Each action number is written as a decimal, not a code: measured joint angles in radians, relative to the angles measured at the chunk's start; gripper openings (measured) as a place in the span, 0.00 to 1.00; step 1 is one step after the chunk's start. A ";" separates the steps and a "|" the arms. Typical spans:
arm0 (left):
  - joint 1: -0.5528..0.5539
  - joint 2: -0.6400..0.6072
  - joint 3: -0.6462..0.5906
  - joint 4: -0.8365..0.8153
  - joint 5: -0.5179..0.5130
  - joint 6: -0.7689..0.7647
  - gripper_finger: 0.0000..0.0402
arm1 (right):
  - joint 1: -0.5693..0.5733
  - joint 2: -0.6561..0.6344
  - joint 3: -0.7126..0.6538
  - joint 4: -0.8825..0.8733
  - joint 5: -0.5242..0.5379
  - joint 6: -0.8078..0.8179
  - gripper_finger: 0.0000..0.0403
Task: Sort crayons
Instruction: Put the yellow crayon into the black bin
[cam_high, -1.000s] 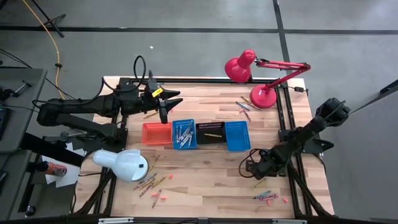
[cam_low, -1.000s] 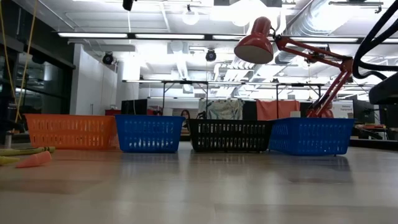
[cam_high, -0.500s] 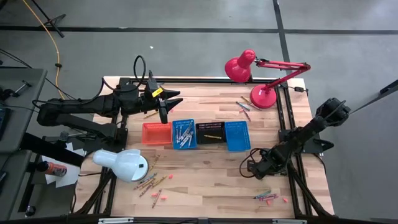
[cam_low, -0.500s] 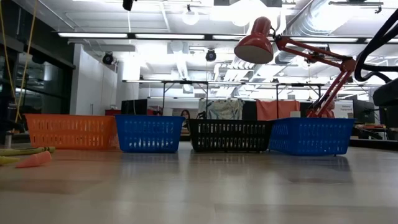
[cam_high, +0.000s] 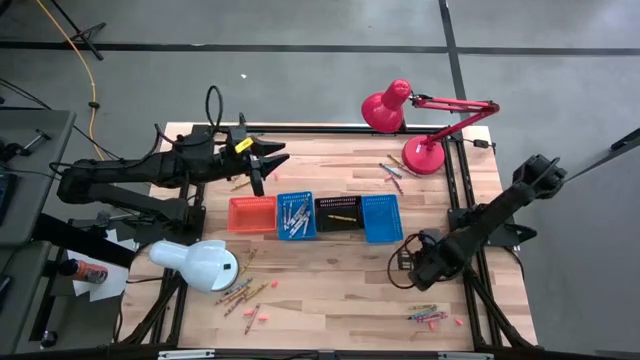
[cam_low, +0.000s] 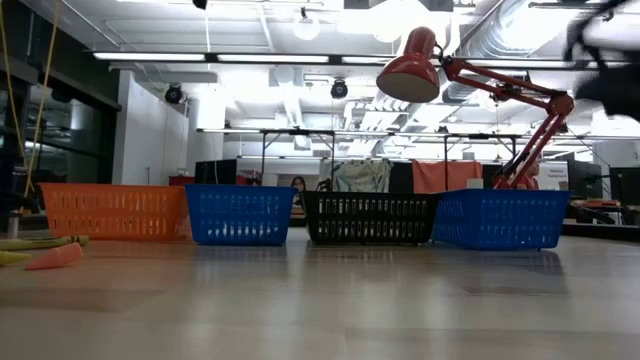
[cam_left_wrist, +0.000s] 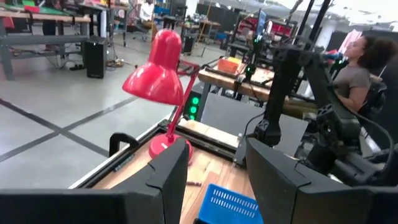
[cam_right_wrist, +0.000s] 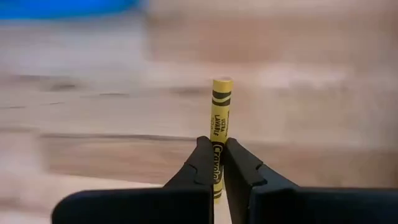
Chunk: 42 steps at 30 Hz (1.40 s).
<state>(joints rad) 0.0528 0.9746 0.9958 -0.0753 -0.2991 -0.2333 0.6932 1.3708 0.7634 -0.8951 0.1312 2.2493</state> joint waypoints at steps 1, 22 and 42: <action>0.000 -0.007 0.000 0.000 0.000 0.000 0.37 | -0.001 -0.018 0.016 -0.022 0.049 -0.021 0.00; -0.001 -0.053 0.000 0.031 0.000 -0.001 0.37 | -0.442 -0.152 0.116 0.930 0.272 -1.616 0.00; -0.002 -0.053 0.000 0.031 0.000 -0.044 0.37 | -0.618 -0.145 0.117 1.008 -0.005 -1.879 0.00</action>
<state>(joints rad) 0.0513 0.9215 0.9958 -0.0444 -0.2989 -0.2775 0.0748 1.2256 0.8799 0.1126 0.1258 0.3702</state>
